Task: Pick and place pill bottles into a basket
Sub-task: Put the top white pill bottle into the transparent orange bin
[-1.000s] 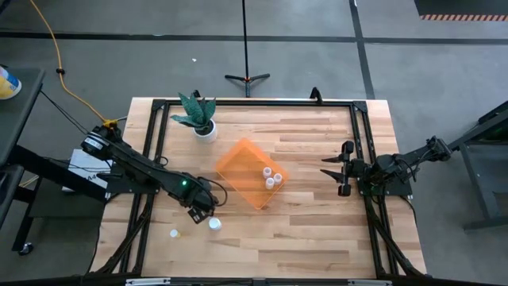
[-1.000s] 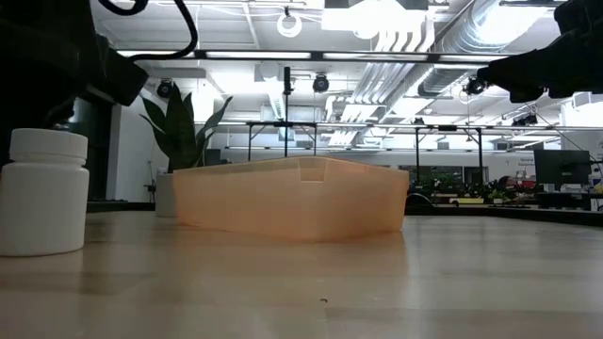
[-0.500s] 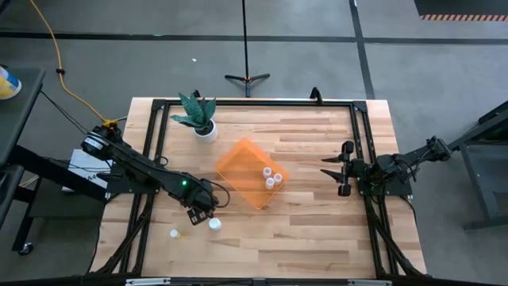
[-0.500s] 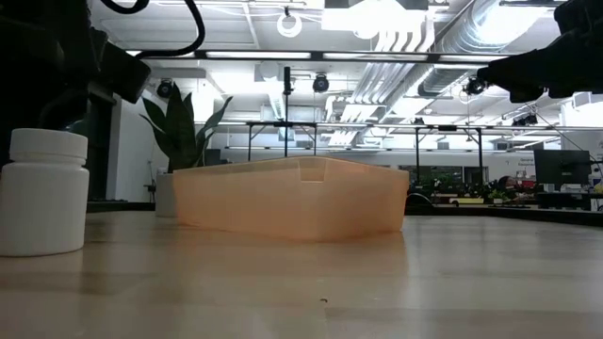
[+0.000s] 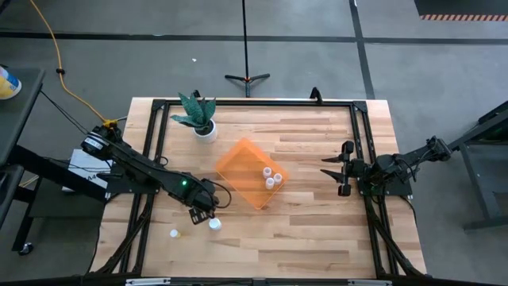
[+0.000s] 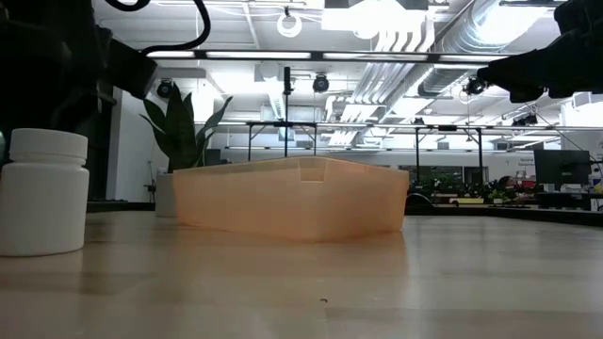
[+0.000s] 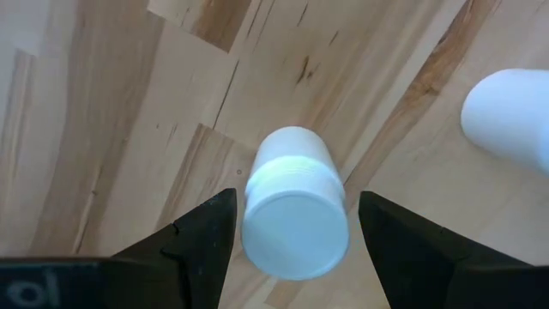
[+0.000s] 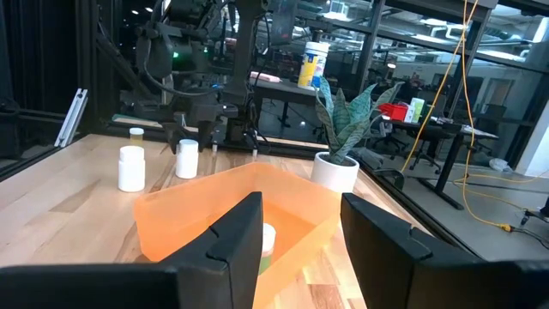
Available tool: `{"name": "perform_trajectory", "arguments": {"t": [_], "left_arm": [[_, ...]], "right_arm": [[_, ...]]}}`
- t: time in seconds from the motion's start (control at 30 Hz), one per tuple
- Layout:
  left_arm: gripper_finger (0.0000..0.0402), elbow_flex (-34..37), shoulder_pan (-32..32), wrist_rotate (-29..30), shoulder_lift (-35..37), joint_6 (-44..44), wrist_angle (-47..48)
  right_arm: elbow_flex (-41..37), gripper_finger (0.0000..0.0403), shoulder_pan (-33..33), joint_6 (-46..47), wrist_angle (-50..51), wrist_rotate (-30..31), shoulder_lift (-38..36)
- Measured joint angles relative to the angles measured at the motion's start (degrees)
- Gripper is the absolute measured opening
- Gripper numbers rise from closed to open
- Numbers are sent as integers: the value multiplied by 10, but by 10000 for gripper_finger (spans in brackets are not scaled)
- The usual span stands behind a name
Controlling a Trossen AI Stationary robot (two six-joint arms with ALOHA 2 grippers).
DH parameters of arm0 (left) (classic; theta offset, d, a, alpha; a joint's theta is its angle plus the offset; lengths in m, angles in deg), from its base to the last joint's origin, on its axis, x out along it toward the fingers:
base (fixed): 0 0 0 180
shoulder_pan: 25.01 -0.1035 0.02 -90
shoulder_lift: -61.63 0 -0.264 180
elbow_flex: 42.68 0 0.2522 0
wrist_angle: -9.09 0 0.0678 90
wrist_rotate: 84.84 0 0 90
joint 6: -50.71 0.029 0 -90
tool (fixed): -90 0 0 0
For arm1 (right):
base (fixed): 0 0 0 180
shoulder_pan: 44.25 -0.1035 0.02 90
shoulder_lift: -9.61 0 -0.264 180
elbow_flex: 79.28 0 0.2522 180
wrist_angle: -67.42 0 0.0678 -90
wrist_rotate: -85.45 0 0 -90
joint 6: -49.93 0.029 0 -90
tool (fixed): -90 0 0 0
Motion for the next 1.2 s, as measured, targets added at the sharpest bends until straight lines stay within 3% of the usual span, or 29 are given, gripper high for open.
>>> {"name": "perform_trajectory", "arguments": {"t": [0.3,0.6,0.8,0.97,1.2], "left_arm": [[271,0,0,-8,0,0,-2],[193,-1,0,-27,1,18,-1],[193,-23,-1,3,0,126,-1],[207,-96,-35,51,0,200,19],[195,-201,-118,97,0,334,23]], "right_arm": [[0,149,0,0,0,0,0],[0,149,0,0,0,0,0],[0,149,0,0,0,0,0],[0,149,0,3,0,0,0],[0,149,0,15,0,-1,0]]}}
